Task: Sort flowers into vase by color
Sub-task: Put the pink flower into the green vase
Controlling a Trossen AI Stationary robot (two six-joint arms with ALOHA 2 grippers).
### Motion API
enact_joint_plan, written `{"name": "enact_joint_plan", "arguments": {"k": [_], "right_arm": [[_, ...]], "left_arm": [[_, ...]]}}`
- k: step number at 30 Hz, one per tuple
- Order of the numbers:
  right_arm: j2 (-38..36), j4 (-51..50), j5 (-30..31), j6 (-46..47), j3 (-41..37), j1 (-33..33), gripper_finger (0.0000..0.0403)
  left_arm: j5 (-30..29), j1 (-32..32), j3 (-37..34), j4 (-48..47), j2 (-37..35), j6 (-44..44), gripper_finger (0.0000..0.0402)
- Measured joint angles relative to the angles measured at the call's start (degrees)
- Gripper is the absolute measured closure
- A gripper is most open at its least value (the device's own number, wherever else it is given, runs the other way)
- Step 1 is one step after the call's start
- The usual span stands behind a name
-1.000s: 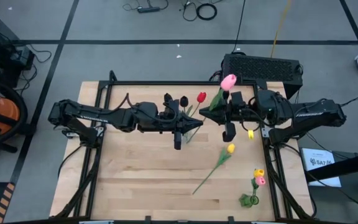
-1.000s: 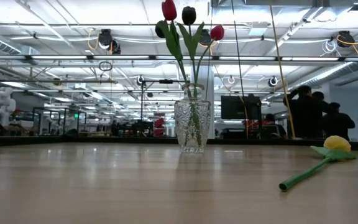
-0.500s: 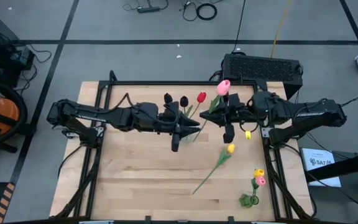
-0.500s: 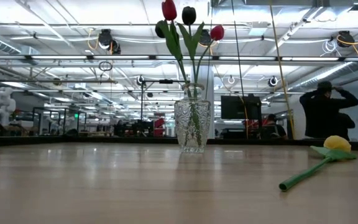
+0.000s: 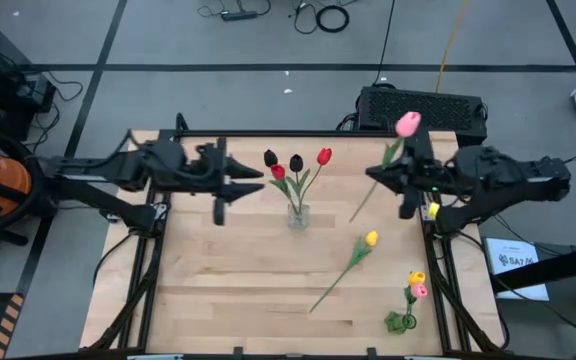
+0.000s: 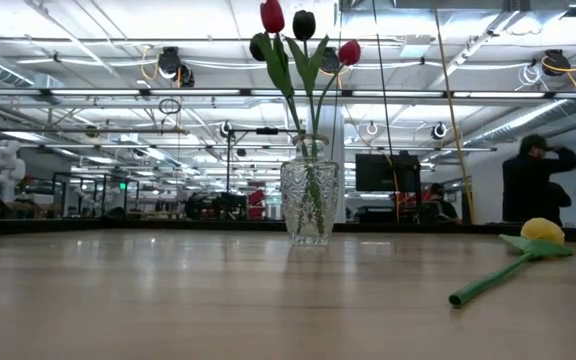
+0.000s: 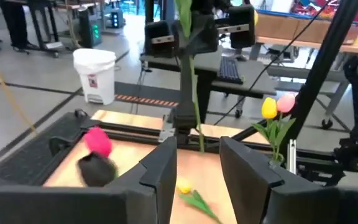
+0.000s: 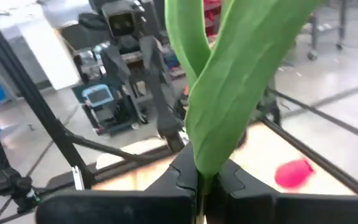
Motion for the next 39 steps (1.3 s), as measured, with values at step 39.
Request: {"name": "enact_joint_plan", "arguments": {"k": [39], "right_arm": [[-16.96, -58.18, 5.18, 15.57, 12.31, 21.88, 0.0403]], "left_arm": [[-6.19, -0.41, -33.92, 14.96, -16.17, -5.05, 0.0272]]}}
